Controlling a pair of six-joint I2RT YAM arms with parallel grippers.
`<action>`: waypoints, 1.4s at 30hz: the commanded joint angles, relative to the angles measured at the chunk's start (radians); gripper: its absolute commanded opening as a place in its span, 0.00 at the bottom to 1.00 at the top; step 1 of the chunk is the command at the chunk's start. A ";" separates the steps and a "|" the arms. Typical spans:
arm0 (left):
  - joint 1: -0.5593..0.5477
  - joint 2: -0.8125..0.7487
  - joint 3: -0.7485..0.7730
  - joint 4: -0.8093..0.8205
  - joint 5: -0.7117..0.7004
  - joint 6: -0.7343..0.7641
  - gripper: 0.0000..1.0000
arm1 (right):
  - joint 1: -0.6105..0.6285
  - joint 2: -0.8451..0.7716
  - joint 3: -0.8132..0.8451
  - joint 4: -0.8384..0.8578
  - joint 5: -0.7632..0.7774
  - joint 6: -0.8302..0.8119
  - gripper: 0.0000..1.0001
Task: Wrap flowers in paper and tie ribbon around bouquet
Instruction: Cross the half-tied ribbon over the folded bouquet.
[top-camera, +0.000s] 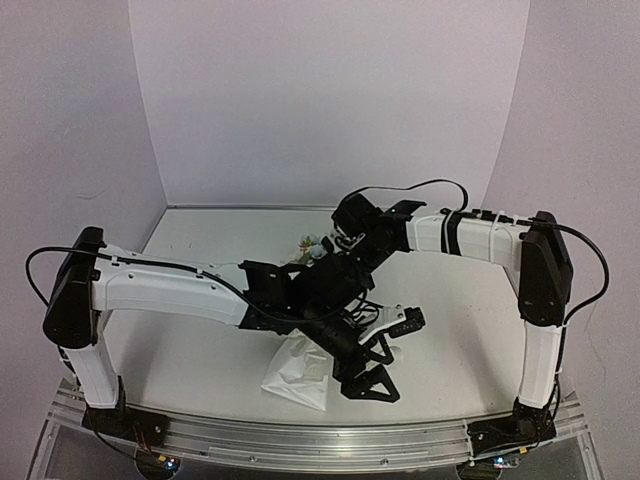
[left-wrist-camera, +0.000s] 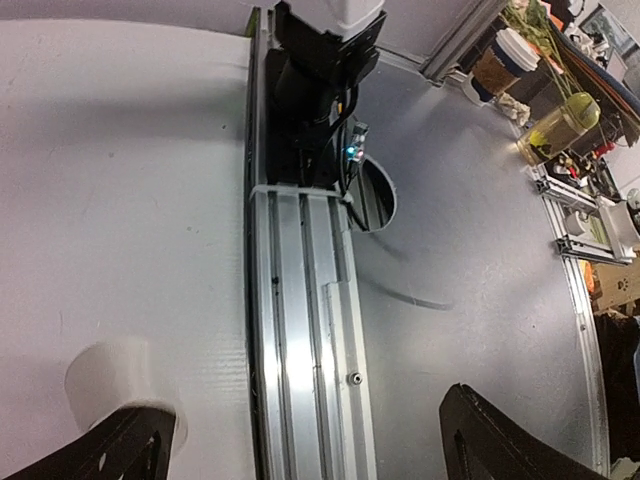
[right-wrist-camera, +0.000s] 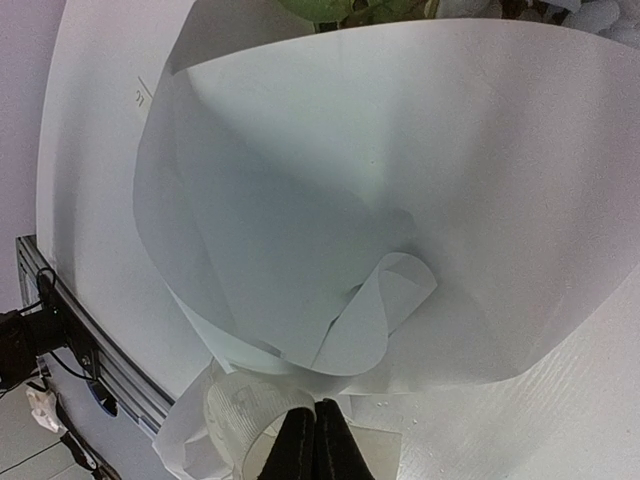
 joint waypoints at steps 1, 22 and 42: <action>0.058 -0.110 -0.065 0.119 0.021 -0.112 0.96 | -0.006 0.001 0.033 -0.001 -0.009 0.000 0.00; 0.306 -0.605 -0.592 0.299 -0.353 -0.331 0.64 | 0.131 -0.147 -0.038 -0.011 0.140 -0.095 0.00; 0.389 -0.523 -0.661 0.356 -0.330 -0.282 0.64 | 0.224 -0.149 0.009 -0.002 0.178 -0.135 0.00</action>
